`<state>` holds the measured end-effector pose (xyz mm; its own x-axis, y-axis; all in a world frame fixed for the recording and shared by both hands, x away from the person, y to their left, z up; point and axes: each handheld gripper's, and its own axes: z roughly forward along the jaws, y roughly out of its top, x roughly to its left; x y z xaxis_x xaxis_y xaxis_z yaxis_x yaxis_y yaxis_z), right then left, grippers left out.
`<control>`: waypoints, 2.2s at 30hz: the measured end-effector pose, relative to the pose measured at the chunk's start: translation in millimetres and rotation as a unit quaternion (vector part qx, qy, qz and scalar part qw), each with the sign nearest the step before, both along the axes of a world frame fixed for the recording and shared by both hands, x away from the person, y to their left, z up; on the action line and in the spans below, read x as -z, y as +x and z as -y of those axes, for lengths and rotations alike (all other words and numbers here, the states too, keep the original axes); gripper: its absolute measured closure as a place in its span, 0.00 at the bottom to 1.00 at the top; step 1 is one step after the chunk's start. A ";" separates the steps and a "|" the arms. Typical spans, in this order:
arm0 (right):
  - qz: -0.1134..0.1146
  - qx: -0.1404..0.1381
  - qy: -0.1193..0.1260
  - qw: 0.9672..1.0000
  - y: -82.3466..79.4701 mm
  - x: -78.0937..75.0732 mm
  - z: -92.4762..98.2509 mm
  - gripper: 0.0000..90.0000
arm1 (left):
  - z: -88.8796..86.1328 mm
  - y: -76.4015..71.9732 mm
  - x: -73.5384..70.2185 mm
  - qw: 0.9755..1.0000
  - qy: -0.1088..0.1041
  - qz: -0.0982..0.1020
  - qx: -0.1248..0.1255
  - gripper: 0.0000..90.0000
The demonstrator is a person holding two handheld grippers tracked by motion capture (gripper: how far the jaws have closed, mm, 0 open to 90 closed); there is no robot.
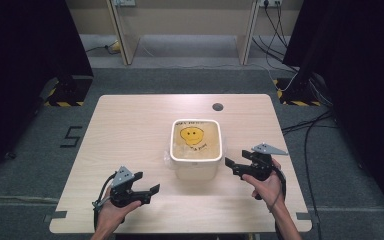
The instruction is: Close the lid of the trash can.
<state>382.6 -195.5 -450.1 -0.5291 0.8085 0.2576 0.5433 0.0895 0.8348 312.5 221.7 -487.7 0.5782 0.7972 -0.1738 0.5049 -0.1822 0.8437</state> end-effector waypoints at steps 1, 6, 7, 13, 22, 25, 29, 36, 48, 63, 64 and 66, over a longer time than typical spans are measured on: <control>0.001 -0.003 -0.005 1.000 -2.3 3.2 -1.2 0.21 | -1.7 -0.9 2.0 1.000 0.006 -0.001 -0.001 0.17; -0.010 -0.013 -0.014 1.000 -8.4 18.0 -2.6 0.20 | -13.9 -7.1 15.0 0.999 0.043 -0.006 -0.010 0.17; -0.013 -0.015 -0.019 1.000 -9.2 20.3 -2.5 0.20 | -16.1 -8.1 17.8 0.999 0.048 -0.009 -0.013 0.17; -0.025 -0.023 -0.025 0.999 -12.1 27.0 -4.9 0.19 | -23.3 -10.2 26.5 0.996 0.084 -0.016 -0.022 0.17; -0.039 -0.029 -0.043 0.998 -23.5 33.1 -7.2 0.19 | -28.2 -12.2 30.9 0.992 0.124 -0.012 -0.025 0.17; -0.047 -0.032 -0.054 0.997 -28.5 35.6 -5.5 0.19 | -29.0 -12.2 31.6 0.992 0.120 -0.016 -0.026 0.17; -0.062 -0.035 -0.071 0.995 -34.8 41.2 -2.6 0.18 | -28.6 -10.6 35.2 0.991 0.126 -0.022 -0.027 0.17; -0.078 -0.042 -0.102 0.991 -44.1 48.2 0.6 0.18 | -30.2 -8.8 35.7 0.992 0.116 -0.034 -0.031 0.16; -0.091 -0.037 -0.119 0.988 -50.2 54.1 6.8 0.18 | -30.0 -8.5 35.8 0.992 0.117 -0.035 -0.033 0.15; -0.092 -0.032 -0.119 0.988 -49.5 55.7 7.2 0.18 | -29.9 -8.3 35.9 0.992 0.115 -0.036 -0.033 0.15; -0.092 -0.031 -0.119 0.988 -49.5 55.9 7.1 0.18 | -29.8 -8.3 35.9 0.992 0.115 -0.036 -0.033 0.15; -0.092 -0.031 -0.119 0.988 -49.4 56.2 7.1 0.18 | -29.8 -8.2 35.9 0.992 0.115 -0.036 -0.033 0.15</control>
